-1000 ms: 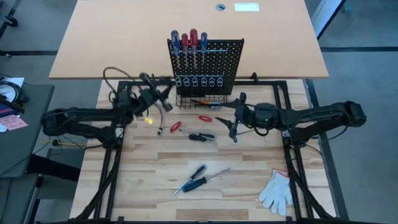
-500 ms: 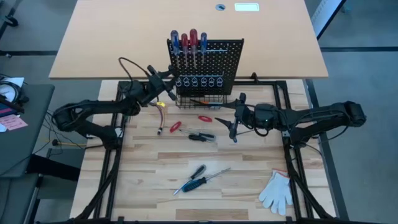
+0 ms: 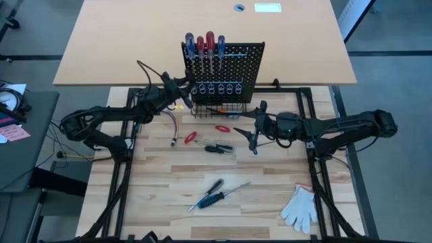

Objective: Hang tools onto peg board
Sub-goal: Hang the top black screwdriver on the pegboard, then hang the top gray screwdriver on the pegboard

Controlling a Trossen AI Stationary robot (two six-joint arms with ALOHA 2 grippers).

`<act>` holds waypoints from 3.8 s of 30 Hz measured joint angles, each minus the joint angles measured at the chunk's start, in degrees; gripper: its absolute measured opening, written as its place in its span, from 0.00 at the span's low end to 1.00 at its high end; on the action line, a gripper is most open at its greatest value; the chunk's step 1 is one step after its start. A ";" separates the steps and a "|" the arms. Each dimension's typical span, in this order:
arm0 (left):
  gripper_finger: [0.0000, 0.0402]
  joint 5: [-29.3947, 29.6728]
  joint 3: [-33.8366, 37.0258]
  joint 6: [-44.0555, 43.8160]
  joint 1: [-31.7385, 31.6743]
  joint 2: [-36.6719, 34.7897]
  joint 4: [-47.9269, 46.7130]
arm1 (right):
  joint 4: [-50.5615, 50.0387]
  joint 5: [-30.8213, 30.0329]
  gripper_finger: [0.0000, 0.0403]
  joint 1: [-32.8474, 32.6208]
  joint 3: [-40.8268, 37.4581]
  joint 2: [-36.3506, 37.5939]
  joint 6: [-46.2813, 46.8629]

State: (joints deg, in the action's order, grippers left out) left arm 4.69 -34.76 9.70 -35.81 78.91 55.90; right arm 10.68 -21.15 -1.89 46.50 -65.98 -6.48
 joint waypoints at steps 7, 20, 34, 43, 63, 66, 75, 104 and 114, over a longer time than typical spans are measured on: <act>0.41 0.11 0.00 -0.56 -0.04 0.00 -1.22 | 0.02 0.00 0.70 0.00 0.00 0.00 0.04; 0.71 0.63 0.00 1.75 -0.04 -4.41 -9.29 | -0.23 0.02 0.70 0.00 0.00 0.00 0.08; 0.71 10.69 0.00 13.55 4.61 -27.71 -40.88 | -1.27 0.04 0.70 0.00 0.00 0.00 0.09; 0.69 21.07 0.00 9.83 16.14 -37.83 -61.21 | -4.41 0.81 0.70 -1.61 0.04 -0.77 0.00; 0.57 35.93 13.26 -20.61 46.46 -25.21 -58.42 | -4.04 12.59 0.70 -10.39 0.02 -28.25 10.80; 0.57 35.88 13.29 -23.88 48.13 -19.36 -56.06 | -4.96 10.13 0.70 -10.69 0.02 -28.07 12.83; 0.57 34.47 12.47 -20.20 48.85 -2.03 -42.74 | -7.69 6.62 0.69 -2.15 -1.26 -27.98 19.91; 0.57 34.45 2.29 -2.29 47.38 8.35 -42.99 | -7.49 10.57 0.26 -0.68 -2.02 -27.11 18.00; 0.47 34.09 -4.32 6.58 44.88 8.35 -47.14 | -7.42 10.46 0.26 -3.17 -2.05 -22.81 18.47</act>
State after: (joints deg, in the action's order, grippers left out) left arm 38.78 -39.08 16.29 9.07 87.26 8.76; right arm 3.26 -10.69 -5.06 44.45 -88.78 11.99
